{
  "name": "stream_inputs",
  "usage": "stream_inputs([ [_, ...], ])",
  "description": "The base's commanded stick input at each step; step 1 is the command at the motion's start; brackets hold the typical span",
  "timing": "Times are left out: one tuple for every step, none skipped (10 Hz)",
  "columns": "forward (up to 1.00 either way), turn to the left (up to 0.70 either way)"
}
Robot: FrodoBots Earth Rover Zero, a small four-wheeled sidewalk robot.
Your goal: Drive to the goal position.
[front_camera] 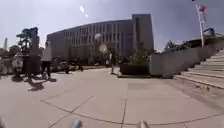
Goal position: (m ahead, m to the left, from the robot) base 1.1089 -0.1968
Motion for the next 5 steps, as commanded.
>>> stream_inputs([
  [1.0, 0.01],
  [1.0, 0.01],
  [1.0, 0.01],
  [1.0, 0.02],
  [1.0, 0.02],
])
